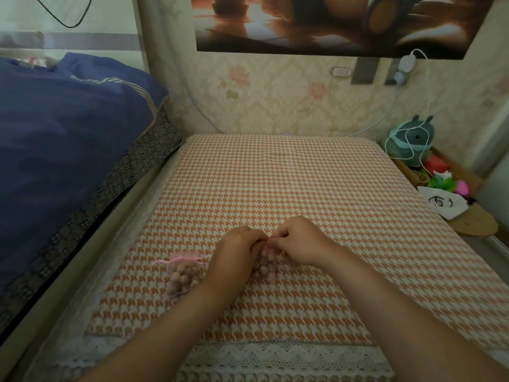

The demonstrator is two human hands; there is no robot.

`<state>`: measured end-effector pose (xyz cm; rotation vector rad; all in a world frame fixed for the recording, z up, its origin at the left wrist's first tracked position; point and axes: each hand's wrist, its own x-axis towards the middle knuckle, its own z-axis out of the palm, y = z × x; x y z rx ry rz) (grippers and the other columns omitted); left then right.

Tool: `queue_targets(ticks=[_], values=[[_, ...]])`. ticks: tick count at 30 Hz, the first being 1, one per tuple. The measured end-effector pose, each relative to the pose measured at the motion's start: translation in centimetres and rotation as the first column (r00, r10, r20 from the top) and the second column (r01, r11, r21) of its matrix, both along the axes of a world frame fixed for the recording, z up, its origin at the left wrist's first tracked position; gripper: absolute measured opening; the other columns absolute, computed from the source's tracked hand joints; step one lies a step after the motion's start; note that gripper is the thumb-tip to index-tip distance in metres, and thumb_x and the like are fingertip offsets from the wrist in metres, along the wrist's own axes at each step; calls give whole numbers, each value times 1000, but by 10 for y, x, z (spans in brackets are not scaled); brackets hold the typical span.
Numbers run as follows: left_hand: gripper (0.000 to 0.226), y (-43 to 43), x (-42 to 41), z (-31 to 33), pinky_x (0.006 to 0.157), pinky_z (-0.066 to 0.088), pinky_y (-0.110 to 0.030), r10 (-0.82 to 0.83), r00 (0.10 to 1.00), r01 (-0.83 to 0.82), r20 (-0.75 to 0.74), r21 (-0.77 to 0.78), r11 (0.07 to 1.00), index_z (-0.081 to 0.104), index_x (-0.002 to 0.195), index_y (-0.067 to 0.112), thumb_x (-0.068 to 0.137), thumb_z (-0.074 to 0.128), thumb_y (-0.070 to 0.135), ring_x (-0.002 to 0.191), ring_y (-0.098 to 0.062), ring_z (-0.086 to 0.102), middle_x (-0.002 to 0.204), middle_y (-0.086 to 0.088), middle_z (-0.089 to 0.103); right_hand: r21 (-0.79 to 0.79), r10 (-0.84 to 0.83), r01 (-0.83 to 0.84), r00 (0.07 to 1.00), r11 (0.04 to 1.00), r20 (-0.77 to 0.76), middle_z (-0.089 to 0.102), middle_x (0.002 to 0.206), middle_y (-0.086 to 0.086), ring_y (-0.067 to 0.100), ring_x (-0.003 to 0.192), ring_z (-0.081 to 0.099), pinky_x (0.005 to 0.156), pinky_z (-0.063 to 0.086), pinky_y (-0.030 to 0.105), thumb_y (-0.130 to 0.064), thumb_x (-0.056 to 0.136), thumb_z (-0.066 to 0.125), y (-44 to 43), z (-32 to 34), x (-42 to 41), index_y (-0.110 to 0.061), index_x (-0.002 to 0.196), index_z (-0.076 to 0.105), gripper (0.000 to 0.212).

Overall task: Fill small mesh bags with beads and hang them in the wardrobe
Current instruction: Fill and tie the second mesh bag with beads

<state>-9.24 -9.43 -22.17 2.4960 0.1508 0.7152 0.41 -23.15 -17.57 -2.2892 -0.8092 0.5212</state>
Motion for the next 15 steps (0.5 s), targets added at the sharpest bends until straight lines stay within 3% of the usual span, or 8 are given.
queue_targets(ticks=[6, 9, 12, 15], values=[[13, 7, 7, -2, 76, 39, -19, -70, 989, 68, -130, -20, 997, 70, 97, 18, 97, 57, 19, 87, -8, 52, 93, 8, 57, -72, 57, -45, 985, 996, 162, 66, 69, -11, 3, 62, 57, 56, 39, 21, -31, 94, 69, -3, 3, -2, -26, 80, 79, 18], [14, 6, 7, -1, 75, 36, -17, -53, 979, 27, -199, -131, 991, 66, 94, 20, 99, 53, 23, 87, -7, 50, 93, 9, 54, -60, 77, -66, 975, 996, 211, 70, 74, -10, 3, 66, 60, 59, 43, 22, -34, 94, 67, -4, 3, -3, -25, 83, 81, 19], [20, 2, 5, 3, 70, 36, -17, -46, 966, -18, -253, -244, 969, 63, 84, 22, 100, 51, 25, 83, -7, 52, 88, 7, 58, -20, 78, -75, 980, 997, 181, 70, 72, -11, -4, 58, 59, 58, 43, 20, -33, 95, 65, -4, 3, -3, -26, 79, 80, 23], [26, 0, 3, 6, 63, 38, -17, -26, 967, -66, -253, -349, 935, 61, 73, 29, 98, 56, 23, 72, 0, 56, 77, 10, 64, 55, 34, -34, 999, 998, 2, 72, 69, -7, -1, 52, 61, 57, 55, 30, -26, 96, 65, -5, 1, -2, -21, 80, 78, 22]])
